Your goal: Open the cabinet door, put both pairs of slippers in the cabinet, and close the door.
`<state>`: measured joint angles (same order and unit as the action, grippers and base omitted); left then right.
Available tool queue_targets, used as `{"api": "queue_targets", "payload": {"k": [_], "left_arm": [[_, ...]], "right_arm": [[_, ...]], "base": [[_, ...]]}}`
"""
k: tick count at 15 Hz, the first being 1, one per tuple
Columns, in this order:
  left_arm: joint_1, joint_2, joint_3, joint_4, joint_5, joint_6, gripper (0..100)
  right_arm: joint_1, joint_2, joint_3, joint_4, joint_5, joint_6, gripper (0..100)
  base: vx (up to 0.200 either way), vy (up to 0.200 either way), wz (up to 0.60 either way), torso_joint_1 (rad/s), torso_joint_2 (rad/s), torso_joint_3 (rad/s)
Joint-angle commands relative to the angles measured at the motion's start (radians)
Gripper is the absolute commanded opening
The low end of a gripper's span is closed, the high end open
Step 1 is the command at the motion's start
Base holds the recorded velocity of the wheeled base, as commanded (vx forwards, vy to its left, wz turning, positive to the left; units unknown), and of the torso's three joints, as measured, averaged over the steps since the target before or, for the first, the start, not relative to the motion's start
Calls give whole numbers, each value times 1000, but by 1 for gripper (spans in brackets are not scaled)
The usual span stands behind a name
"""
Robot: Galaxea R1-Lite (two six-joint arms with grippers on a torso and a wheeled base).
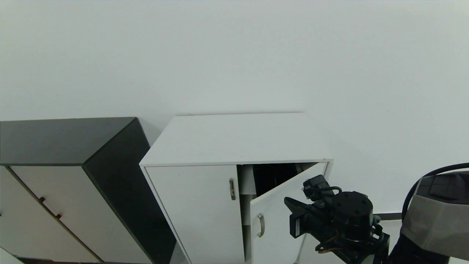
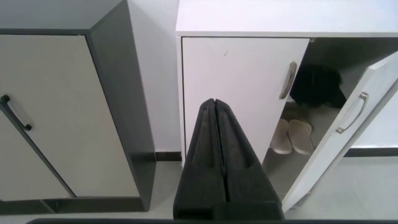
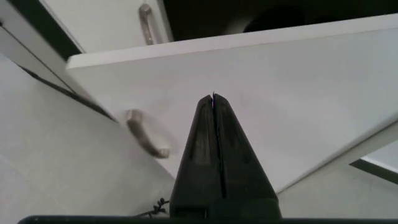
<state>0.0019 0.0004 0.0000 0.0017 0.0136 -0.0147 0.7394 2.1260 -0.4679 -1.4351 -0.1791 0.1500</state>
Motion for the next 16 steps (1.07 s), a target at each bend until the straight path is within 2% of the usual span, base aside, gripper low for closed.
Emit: {"api": "queue_targets", "payload": {"k": [1, 4, 6, 10, 16], "left_arm": [[1, 0, 0, 0, 0, -1, 0], [1, 1, 0, 0, 0, 1, 0], [1, 0, 0, 0, 0, 1, 0], [1, 1, 0, 0, 0, 1, 0], [1, 0, 0, 0, -1, 2, 0]], "right_arm": [[-49, 91, -61, -2, 29, 0, 0], [-64, 126, -109, -1, 44, 2, 0], [-77, 152, -213, 33, 44, 5, 0], [-110, 187, -318, 68, 44, 45, 0], [-124, 193, -316, 68, 44, 45, 0]], "base": [[0, 0, 0, 0, 0, 0], [0, 0, 0, 0, 0, 0], [0, 0, 0, 0, 0, 0], [0, 0, 0, 0, 0, 0], [0, 0, 0, 0, 0, 0]]}}
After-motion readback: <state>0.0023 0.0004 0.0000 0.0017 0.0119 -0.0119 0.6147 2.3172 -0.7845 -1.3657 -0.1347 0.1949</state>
